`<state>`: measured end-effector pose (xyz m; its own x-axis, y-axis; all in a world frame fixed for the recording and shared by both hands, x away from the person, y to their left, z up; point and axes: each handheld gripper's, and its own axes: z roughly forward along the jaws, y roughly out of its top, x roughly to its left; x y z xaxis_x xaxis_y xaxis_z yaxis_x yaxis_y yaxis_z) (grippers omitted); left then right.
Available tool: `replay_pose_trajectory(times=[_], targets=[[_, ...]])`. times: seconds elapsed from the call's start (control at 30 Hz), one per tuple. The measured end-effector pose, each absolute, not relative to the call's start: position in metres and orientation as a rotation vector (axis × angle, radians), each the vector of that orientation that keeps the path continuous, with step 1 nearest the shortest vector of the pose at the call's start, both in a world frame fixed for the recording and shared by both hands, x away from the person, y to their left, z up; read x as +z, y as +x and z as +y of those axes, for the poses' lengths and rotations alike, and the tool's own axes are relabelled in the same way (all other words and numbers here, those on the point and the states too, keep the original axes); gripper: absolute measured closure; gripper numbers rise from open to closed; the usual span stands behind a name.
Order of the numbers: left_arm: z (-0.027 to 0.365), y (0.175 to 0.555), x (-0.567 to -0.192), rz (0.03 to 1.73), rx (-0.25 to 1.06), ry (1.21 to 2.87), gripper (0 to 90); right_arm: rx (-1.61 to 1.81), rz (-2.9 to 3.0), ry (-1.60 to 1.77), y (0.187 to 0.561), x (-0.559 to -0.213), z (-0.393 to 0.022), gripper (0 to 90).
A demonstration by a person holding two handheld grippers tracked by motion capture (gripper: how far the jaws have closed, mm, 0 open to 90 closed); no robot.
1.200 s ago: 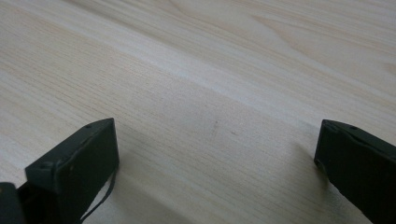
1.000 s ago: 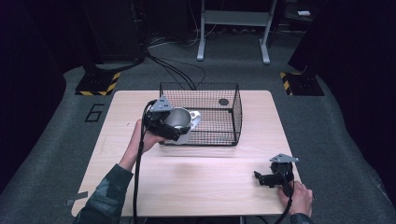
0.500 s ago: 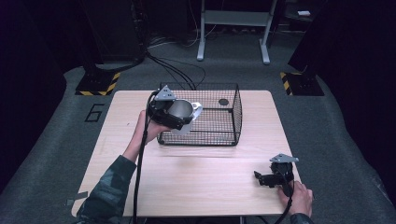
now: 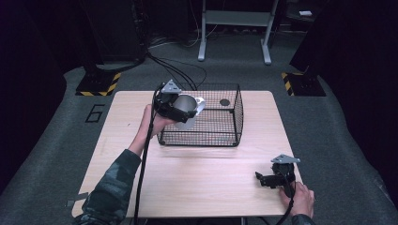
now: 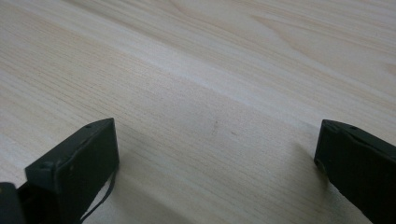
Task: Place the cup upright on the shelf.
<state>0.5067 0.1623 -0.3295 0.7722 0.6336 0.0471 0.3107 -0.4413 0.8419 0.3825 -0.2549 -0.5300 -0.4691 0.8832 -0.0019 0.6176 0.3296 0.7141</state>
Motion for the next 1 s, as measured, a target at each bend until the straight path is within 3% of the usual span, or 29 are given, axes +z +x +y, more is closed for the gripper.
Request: replay_pose_trajectory(times=[1.0], targets=[[0.128,0.553,-0.365,0.815,0.417,2.113,5.9,0.927,2.209,1.327,0.382,-0.53,-0.255,0.0]])
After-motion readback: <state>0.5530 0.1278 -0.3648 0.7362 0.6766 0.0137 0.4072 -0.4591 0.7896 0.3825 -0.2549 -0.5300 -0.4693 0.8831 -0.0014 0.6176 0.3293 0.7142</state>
